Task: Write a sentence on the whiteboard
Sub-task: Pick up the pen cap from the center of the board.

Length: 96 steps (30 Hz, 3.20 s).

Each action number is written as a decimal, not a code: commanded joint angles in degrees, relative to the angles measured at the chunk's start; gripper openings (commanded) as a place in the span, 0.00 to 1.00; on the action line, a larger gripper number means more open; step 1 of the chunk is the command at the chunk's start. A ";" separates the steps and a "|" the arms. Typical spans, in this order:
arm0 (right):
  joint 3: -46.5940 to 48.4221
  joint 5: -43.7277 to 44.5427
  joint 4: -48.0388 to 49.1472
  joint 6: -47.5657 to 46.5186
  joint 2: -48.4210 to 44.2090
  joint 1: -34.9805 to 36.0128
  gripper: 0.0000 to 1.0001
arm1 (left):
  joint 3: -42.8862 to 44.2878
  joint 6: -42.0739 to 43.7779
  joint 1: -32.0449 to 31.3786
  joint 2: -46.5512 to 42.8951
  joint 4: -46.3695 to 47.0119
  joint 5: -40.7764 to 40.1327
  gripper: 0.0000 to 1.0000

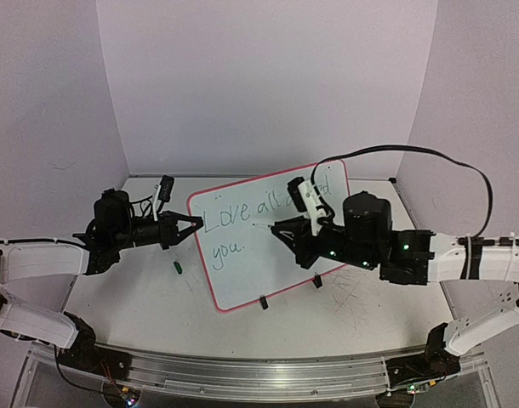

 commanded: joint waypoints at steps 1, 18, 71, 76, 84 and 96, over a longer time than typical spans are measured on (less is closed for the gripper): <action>0.80 6.40 1.13 -2.51 -5.27 -1.11 0.00 | 0.55 4.74 0.32 -1.20 -5.44 -4.54 0.06; 2.01 20.86 0.29 -9.88 -15.81 -6.07 0.00 | 3.48 5.38 0.29 -8.55 -14.82 -7.76 0.52; -1.72 16.38 5.39 -8.07 -13.17 -6.24 0.00 | 21.01 -41.46 -5.02 26.78 -52.37 -46.72 0.41; -1.74 16.20 5.39 -7.85 -13.16 -6.24 0.00 | 22.96 -41.82 -5.78 29.80 -52.38 -48.02 0.37; -2.00 16.14 5.39 -7.19 -14.02 -6.21 0.00 | 22.37 -42.25 -5.89 31.64 -52.94 -49.68 0.25; -0.92 14.42 5.34 -6.34 -12.54 -6.22 0.00 | 21.18 -41.37 -5.91 29.46 -52.90 -51.31 0.07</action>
